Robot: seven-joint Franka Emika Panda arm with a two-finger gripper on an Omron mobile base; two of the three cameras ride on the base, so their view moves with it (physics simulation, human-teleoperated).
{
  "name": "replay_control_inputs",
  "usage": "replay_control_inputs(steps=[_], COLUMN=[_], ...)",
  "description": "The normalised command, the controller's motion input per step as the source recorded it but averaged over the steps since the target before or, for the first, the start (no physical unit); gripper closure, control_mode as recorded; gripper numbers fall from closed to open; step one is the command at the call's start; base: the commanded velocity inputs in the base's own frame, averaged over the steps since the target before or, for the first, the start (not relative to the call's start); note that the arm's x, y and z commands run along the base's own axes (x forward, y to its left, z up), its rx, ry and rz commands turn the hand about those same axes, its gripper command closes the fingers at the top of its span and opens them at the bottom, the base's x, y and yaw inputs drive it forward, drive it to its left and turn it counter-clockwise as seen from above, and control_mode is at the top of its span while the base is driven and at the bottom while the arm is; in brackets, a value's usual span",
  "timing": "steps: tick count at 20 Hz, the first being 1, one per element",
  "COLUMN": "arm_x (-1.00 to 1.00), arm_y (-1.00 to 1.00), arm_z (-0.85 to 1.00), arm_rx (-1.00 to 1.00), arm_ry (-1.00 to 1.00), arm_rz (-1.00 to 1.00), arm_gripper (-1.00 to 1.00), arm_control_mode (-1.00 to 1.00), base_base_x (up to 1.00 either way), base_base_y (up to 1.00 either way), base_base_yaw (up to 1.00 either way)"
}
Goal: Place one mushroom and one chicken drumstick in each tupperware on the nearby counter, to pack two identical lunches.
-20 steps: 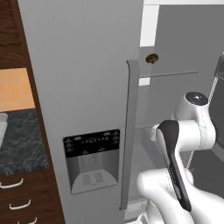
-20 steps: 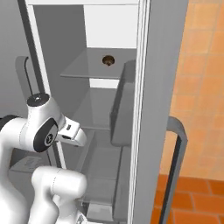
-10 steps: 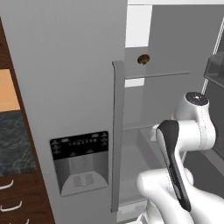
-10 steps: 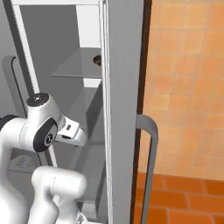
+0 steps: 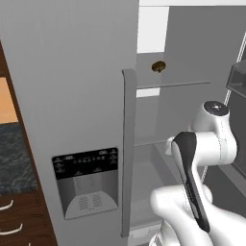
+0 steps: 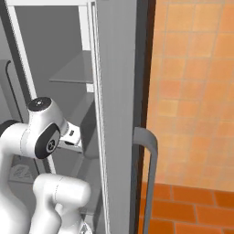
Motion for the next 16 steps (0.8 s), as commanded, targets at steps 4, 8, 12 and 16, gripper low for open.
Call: replay_control_inputs(steps=[4,8,12,16], arm_x=[0.00,0.00,0.00,0.01], arm_y=[0.00,0.00,0.00,0.00], arm_z=[0.00,0.00,0.00,0.06], arm_rx=[0.00,0.00,0.00,0.00], arm_ry=[0.00,0.00,0.00,-0.05], arm_rz=[0.00,0.00,0.00,0.00], arm_gripper=[-1.00,-1.00,-1.00,-1.00], arm_control_mode=[1.00,1.00,1.00,-1.00], base_base_x=[0.38,0.16,0.00,0.00], base_base_y=[-0.17,-0.04,0.00,0.00], base_base_yaw=[0.00,0.00,0.00,0.00])
